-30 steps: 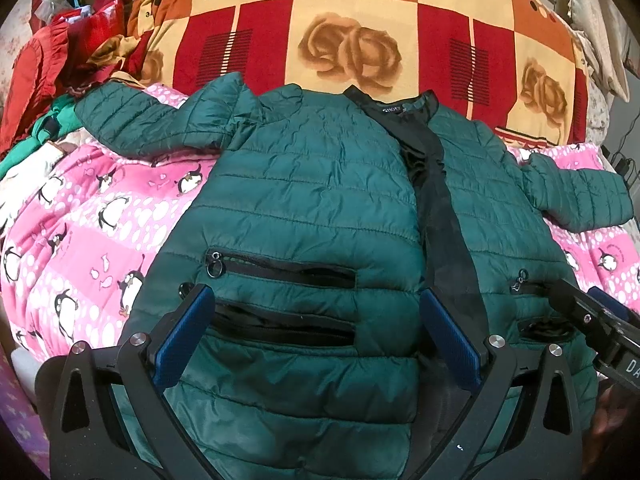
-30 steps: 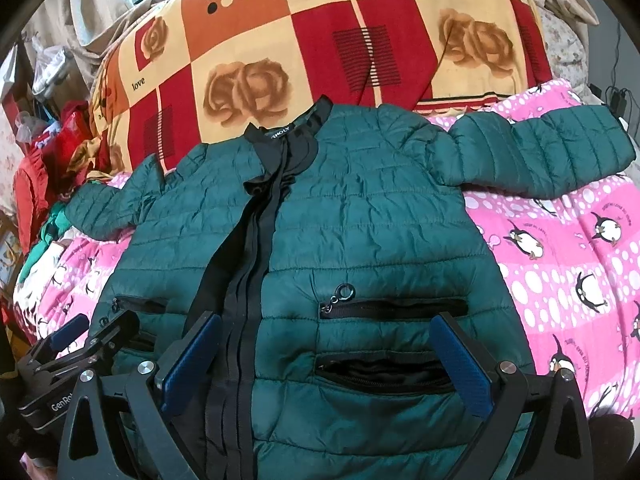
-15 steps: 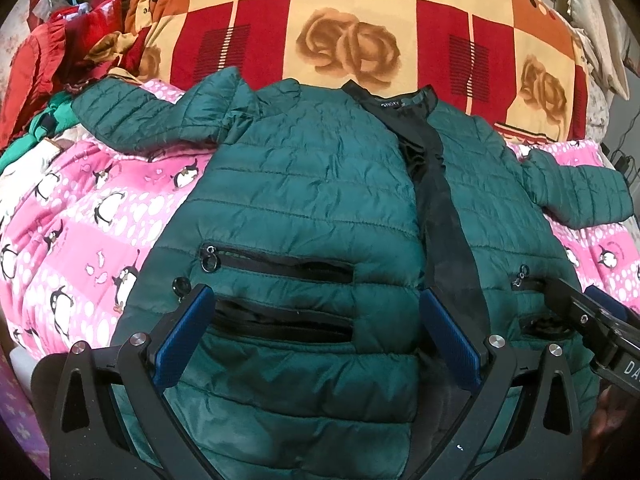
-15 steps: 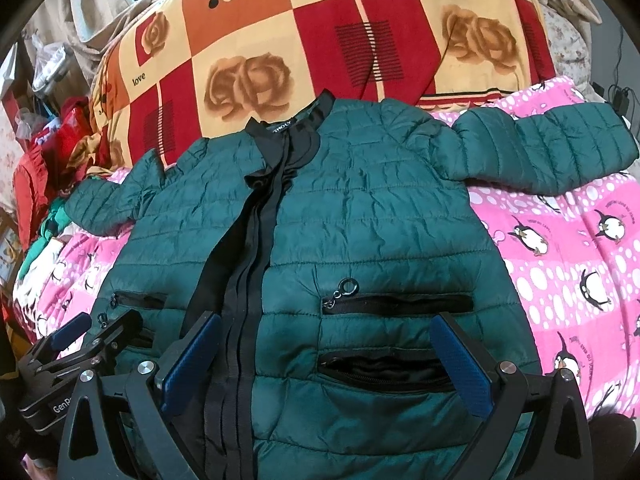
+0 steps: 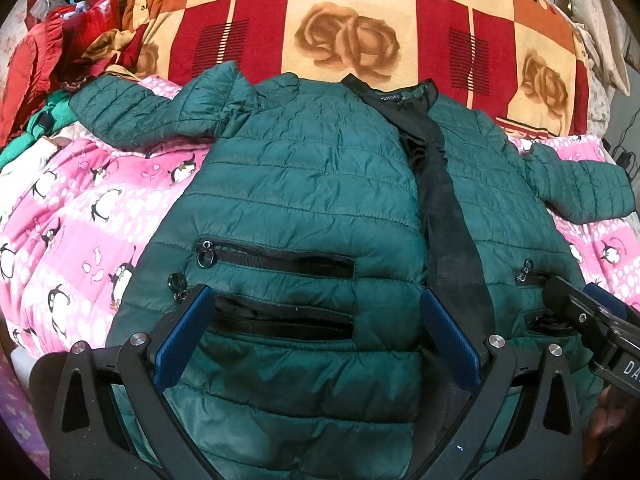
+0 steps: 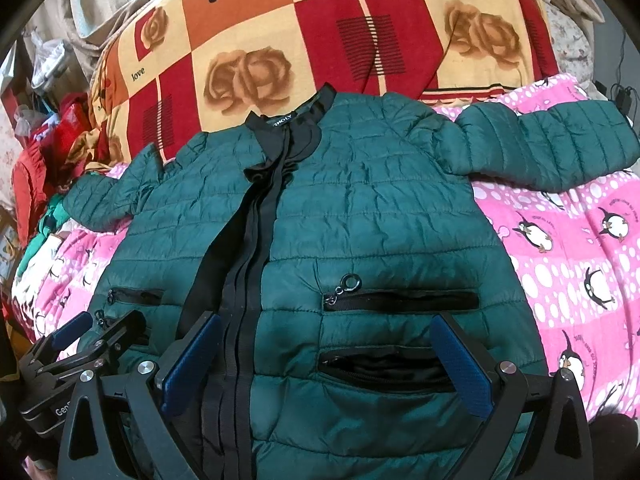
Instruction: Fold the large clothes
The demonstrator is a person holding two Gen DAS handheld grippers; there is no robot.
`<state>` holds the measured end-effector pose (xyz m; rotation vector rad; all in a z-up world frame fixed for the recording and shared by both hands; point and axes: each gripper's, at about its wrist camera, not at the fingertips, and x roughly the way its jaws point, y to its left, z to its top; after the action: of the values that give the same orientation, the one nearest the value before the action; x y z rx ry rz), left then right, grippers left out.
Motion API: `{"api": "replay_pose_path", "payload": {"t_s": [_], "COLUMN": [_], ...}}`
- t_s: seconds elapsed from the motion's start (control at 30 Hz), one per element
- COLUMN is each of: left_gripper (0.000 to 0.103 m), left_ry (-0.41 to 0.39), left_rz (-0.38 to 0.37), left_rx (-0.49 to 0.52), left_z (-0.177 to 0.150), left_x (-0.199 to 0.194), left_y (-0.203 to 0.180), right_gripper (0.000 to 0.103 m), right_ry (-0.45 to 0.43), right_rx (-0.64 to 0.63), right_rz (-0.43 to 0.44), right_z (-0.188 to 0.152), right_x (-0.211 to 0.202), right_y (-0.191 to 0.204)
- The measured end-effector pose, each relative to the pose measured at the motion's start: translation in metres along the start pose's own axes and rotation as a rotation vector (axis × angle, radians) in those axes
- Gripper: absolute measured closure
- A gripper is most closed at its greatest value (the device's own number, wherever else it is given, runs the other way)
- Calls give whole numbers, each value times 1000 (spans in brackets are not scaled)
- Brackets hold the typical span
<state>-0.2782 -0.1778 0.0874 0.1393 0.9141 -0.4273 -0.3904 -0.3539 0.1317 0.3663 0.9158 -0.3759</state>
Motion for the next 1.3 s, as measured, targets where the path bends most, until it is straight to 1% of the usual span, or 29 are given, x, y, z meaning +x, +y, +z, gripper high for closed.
{"api": "replay_pose_path", "payload": {"t_s": [0.17,0.4,0.53,0.7,0.87,1.0,1.3], "left_gripper": [1,1,1,0,1,1,1], "left_ry": [-2,-5,-22,-29,-39,-41,-45], "left_rz": [0,2,11,28,50,59,86], "left_rx": [0,2,6,1,-6,-17,-4], "left_z": [0,0,9,19,27,32,39], "left_x": [0,0,-1,3,9,14,23], "left_y": [0,0,3,7,12,17,22], "right_gripper": [0,0,0,0,0,0,0], "right_ry": [-22,-4,-51,-65,-56,-47,-19], "right_rx": [-15,-10,-47,-53,-44,-51,-60], "right_rz": [-19,-4,-41,-46,-29,-33,-30], "right_z": [0,1,5,15,25,31,37], "right_x": [1,2,1,2,6,12,27], "right_y": [0,2,4,3,3,7,12]}}
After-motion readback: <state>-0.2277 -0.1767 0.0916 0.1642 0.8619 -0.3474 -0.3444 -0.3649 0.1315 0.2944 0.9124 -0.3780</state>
